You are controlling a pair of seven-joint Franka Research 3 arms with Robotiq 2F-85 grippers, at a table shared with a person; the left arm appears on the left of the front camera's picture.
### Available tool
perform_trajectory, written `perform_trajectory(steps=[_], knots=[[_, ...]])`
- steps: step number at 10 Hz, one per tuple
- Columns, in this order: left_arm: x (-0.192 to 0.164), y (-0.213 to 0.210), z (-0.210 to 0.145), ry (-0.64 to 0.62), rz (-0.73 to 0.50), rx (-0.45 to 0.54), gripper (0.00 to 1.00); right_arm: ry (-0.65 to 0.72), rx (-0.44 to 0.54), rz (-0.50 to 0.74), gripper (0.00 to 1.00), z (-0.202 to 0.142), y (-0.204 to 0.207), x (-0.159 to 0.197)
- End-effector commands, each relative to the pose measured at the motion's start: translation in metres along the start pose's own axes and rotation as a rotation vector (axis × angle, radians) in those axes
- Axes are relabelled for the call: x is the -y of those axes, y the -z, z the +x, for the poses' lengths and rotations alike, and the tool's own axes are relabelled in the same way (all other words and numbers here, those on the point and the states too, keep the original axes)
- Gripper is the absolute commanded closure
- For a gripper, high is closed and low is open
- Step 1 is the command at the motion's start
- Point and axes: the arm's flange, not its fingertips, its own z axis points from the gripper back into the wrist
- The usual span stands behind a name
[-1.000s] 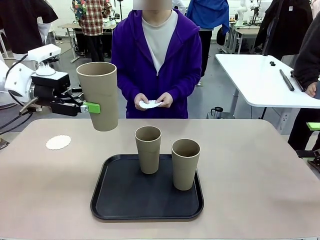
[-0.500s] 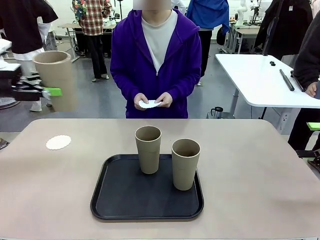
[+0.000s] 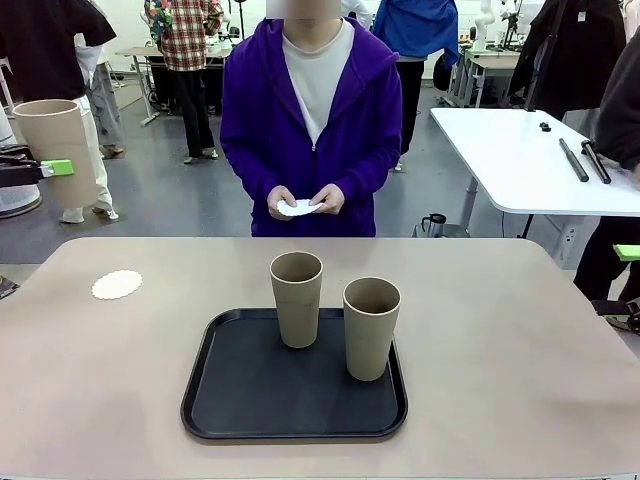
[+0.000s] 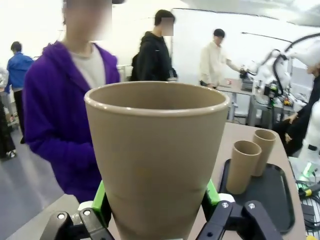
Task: Place coasters on the table and set cups on them.
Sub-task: Pick up one Reusable plastic cup and place it on a coaster set by the human.
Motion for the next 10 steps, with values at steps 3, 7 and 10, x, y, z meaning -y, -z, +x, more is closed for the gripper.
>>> perform_trajectory(steps=[3,7,10], knots=[[-0.020,0.000,0.000,-0.052,0.096,0.042,0.14,-0.006,0.008,0.011,0.00,0.001,0.000,-0.001],[-0.014,-0.002,-0.007,-0.031,0.063,0.016,0.14,-0.006,0.008,0.011,0.00,0.001,0.000,-0.001],[-0.014,-0.002,-0.007,-0.031,0.063,0.016,0.14,-0.006,0.008,0.011,0.00,0.001,0.000,-0.001]])
